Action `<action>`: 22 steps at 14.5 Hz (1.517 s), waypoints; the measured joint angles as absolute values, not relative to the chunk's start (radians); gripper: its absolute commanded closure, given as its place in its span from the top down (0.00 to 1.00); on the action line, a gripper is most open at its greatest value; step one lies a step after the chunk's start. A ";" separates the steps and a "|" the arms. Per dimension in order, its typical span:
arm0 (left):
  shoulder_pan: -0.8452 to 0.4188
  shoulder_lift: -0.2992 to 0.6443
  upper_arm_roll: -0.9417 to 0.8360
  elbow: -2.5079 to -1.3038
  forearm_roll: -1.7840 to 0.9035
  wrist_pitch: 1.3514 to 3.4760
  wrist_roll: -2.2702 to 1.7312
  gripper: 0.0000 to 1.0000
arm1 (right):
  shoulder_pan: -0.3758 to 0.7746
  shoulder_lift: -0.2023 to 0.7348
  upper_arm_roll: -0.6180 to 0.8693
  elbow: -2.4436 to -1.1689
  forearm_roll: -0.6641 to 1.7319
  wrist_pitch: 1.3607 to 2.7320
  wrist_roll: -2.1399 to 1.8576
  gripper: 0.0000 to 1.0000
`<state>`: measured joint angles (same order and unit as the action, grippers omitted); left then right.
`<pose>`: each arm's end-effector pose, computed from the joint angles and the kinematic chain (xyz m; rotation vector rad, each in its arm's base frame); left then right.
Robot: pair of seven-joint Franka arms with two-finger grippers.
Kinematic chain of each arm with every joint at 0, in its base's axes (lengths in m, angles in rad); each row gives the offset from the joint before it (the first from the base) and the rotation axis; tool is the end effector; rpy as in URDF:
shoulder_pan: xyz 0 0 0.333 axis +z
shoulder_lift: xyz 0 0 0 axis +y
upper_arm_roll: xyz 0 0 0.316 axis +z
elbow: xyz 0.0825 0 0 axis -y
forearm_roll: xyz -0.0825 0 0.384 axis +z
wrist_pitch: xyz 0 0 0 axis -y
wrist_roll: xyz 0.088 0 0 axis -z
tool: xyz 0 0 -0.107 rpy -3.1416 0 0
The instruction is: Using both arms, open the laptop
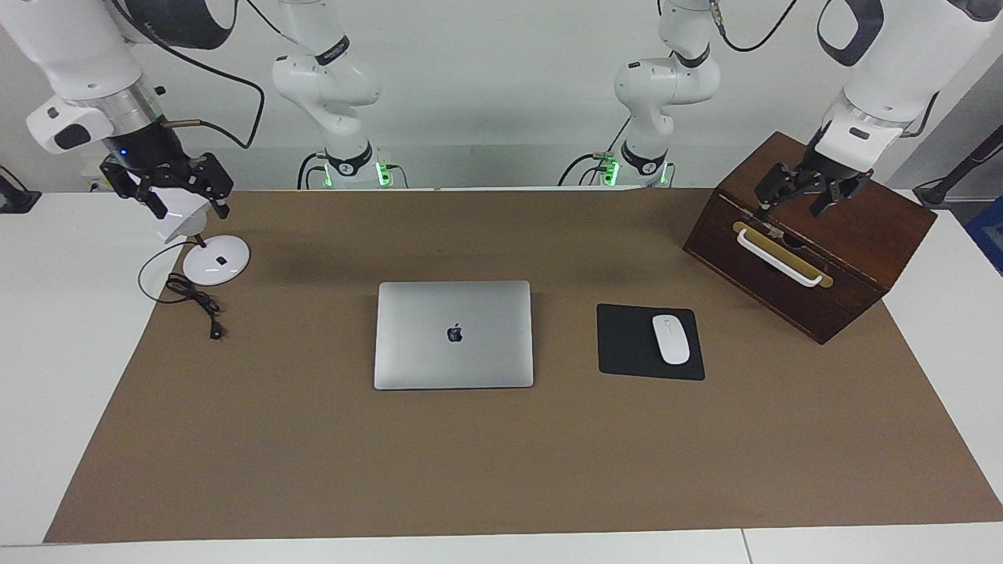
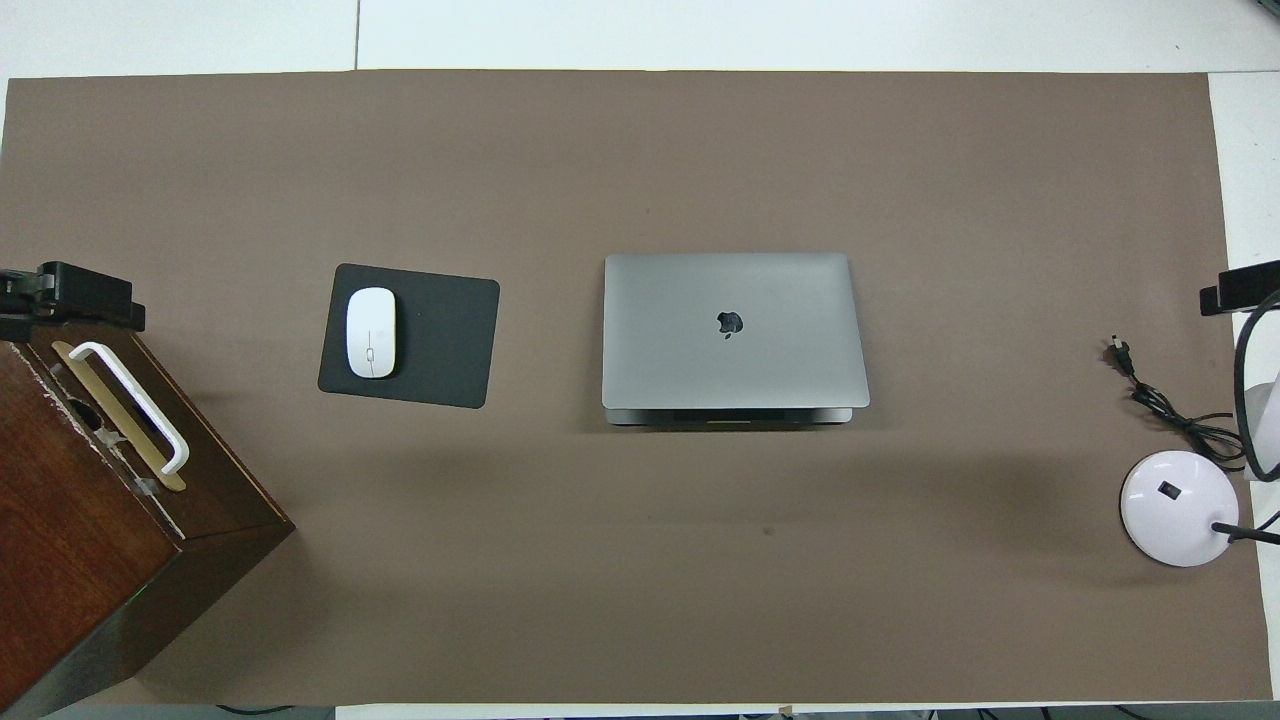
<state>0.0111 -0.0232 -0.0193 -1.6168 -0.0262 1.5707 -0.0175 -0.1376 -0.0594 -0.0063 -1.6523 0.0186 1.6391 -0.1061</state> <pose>0.5464 -0.0074 0.6156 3.1159 0.0150 -0.0362 0.5368 -0.0760 0.6245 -3.1271 0.0604 -0.0754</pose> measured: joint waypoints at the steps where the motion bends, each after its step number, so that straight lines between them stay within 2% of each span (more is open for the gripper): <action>1: 0.011 -0.023 -0.019 -1.617 -0.026 1.571 -0.018 1.00 | -0.138 -0.059 -0.006 -1.652 0.019 1.640 -0.106 1.00; 11: 0.013 -0.030 -0.019 -1.617 -0.026 1.572 -0.017 1.00 | -0.138 -0.052 -0.007 -1.653 0.019 1.674 -0.106 1.00; 17: 0.019 -0.034 -0.018 -1.617 -0.026 1.572 -0.017 1.00 | -0.138 -0.018 -0.007 -1.679 0.025 1.801 -0.090 1.00; 18: 0.019 -0.034 -0.018 -1.617 -0.026 1.572 -0.017 0.89 | -0.138 -0.016 -0.007 -1.702 0.040 1.835 -0.083 1.00; 19: 0.019 -0.035 -0.018 -1.617 -0.026 1.572 -0.017 0.34 | -0.138 -0.016 -0.007 -1.729 0.057 1.865 -0.080 1.00; 20: 0.019 -0.035 -0.018 -1.617 -0.026 1.572 -0.017 0.00 | -0.138 -0.018 -0.007 -1.755 0.069 1.891 -0.077 1.00; 22: 0.019 -0.035 -0.018 -1.617 -0.026 1.572 -0.017 0.00 | -0.138 -0.032 -0.007 -1.821 0.106 1.969 -0.074 1.00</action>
<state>0.0185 -0.0354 -0.0184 -1.6168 -0.0262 1.5722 -0.0173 -0.1378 -0.0322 -0.0068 -1.8215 0.1057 1.9691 -0.0742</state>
